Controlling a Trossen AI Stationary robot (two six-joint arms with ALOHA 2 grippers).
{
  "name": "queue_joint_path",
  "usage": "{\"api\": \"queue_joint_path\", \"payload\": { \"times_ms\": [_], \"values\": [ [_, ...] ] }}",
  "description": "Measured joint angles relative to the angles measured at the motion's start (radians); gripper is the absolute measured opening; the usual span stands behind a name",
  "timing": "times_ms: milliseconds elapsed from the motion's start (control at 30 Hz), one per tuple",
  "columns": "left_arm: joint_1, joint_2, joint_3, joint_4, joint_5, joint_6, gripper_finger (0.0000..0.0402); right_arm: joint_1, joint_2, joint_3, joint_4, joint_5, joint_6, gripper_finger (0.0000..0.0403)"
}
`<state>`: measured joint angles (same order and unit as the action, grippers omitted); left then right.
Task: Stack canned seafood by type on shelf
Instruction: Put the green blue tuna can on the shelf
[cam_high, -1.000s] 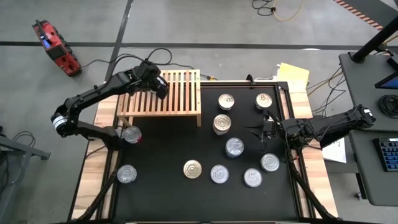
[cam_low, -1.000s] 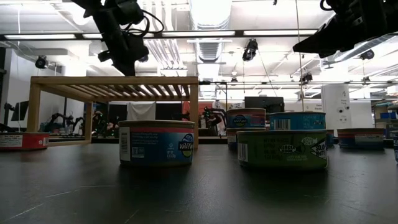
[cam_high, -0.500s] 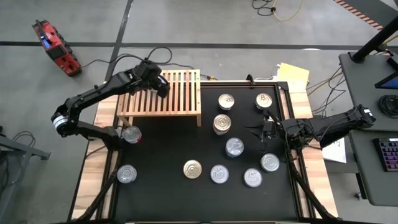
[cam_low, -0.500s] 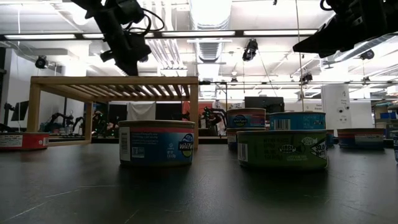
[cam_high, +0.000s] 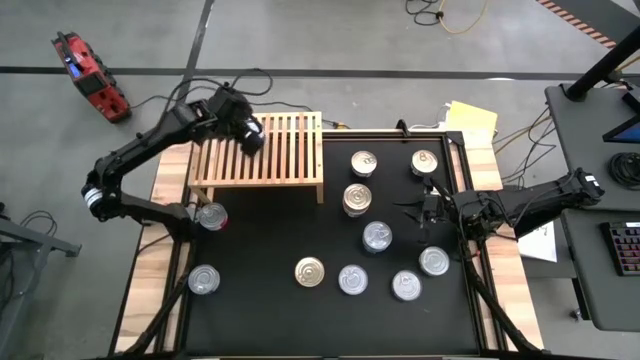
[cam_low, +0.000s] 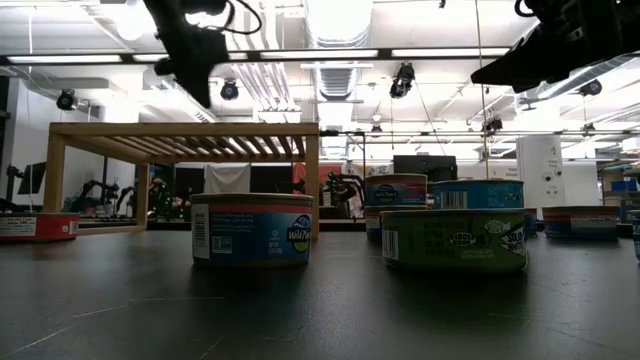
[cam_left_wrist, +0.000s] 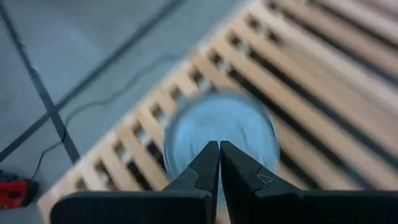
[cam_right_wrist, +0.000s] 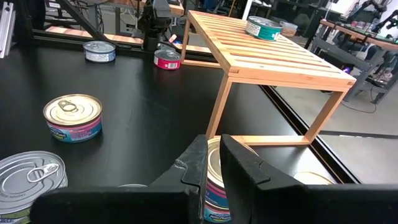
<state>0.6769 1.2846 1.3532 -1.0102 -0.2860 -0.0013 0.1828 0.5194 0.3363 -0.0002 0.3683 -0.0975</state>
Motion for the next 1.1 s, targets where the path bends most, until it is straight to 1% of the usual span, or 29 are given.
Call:
{"api": "queue_joint_path", "payload": {
  "times_ms": [133, 233, 333, 500, 667, 800, 967, 1100],
  "values": [
    [-0.002, 0.000, 0.077, -0.242, 0.035, 0.024, 0.0000, 0.000, 0.000, 0.000, 0.000, 0.000, 0.000, 0.0034],
    [-0.001, 0.000, 0.088, -0.324, 0.013, -0.015, 0.0000, 0.000, 0.000, 0.000, 0.000, 0.000, 0.000, 0.0034],
    [-0.001, 0.001, 0.072, -0.315, 0.001, -0.039, 0.0000, 0.000, 0.000, 0.000, -0.001, 0.000, 0.000, 0.0034],
    [-0.001, 0.016, 0.016, -0.265, 0.039, -0.032, 0.0000, 0.000, 0.000, 0.000, -0.001, 0.000, -0.001, 0.0034],
    [-0.001, 0.036, -0.026, -0.231, 0.042, -0.029, 0.0000, 0.000, 0.000, 0.000, -0.001, 0.000, -0.009, 0.0034],
    [-0.001, 0.043, -0.053, -0.165, 0.041, -0.014, 0.0000, 0.000, 0.000, 0.000, -0.001, 0.000, -0.009, 0.0034],
    [-0.001, 0.053, -0.056, -0.111, 0.036, 0.010, 0.0000, 0.000, 0.000, 0.000, -0.001, 0.000, -0.009, 0.0034],
    [-0.001, 0.054, -0.052, -0.102, 0.034, 0.019, 0.0000, 0.000, 0.000, 0.000, -0.001, 0.000, -0.009, 0.0034]
  ]
}}
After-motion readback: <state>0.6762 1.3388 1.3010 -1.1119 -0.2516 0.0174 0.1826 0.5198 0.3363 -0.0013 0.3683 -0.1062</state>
